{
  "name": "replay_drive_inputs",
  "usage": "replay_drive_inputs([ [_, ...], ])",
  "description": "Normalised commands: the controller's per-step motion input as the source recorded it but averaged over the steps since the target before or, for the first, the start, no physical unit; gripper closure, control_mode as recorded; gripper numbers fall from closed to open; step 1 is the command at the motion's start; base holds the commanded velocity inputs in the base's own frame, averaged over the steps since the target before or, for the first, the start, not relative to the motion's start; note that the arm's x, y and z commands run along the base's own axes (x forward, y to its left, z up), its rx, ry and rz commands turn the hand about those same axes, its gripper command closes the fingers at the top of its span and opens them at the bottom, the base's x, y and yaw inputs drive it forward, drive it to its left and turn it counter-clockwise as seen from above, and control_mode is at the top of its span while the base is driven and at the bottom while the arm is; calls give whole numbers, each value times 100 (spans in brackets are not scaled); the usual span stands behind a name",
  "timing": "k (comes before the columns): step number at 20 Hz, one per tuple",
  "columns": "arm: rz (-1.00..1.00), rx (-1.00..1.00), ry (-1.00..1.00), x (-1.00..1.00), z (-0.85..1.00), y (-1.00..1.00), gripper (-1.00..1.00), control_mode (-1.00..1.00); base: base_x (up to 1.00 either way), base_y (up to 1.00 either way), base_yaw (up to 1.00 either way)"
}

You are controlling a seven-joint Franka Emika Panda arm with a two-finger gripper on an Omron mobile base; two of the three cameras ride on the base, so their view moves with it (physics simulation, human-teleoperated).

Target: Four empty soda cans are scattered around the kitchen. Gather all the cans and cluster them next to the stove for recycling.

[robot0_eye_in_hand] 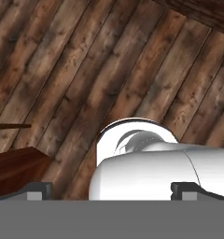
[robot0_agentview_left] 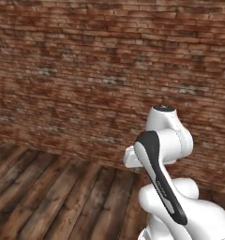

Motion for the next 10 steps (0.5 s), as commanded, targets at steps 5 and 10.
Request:
replay_drive_inputs([
  [5, 0, 0, 0, 0, 0, 0, -100, 100, 44, -49, 32],
  [10, 0, 0, 0, 0, 0, 0, -100, 100, 43, -53, 31],
])
